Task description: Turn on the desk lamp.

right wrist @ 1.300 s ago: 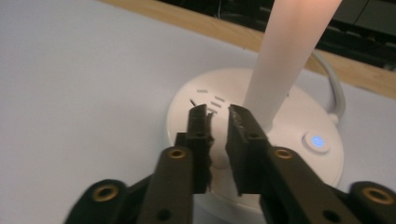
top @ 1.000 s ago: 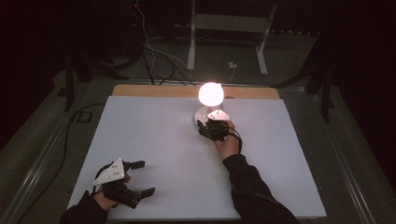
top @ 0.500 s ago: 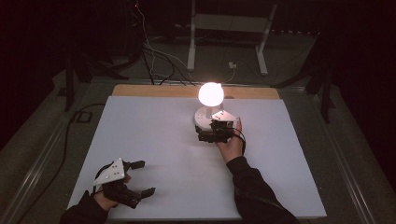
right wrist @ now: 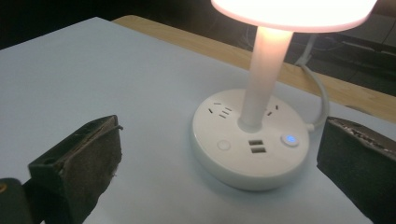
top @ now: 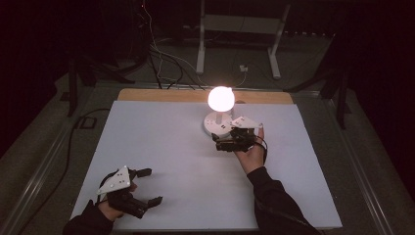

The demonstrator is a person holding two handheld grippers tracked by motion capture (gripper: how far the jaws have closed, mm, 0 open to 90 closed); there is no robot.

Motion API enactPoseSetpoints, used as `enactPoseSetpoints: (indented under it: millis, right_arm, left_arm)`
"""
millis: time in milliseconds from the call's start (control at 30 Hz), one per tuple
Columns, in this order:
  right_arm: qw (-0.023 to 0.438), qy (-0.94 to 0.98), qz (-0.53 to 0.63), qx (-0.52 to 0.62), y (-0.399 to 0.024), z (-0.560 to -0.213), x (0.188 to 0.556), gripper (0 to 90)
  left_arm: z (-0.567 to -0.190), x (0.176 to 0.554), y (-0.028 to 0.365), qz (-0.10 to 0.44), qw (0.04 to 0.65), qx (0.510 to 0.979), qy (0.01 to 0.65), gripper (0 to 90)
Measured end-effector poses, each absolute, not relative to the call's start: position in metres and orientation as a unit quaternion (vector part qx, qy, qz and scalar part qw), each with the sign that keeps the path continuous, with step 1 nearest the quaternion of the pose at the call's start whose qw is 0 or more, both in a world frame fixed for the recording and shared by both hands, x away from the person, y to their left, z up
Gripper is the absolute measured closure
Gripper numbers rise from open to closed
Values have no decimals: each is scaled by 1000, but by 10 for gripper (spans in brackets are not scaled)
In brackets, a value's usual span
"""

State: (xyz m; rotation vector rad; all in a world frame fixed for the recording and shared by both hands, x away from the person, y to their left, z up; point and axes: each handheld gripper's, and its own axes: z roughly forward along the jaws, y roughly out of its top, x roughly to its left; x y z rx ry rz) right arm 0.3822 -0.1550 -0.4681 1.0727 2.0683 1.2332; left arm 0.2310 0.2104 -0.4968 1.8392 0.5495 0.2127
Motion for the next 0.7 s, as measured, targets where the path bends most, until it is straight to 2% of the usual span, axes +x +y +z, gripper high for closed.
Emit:
enactPoseSetpoints:
  millis: [700]
  right_arm:
    - [242,753,483,376,-208,-452,330,0]
  left_arm:
    - [-497,231,210,90,569,783,236,3]
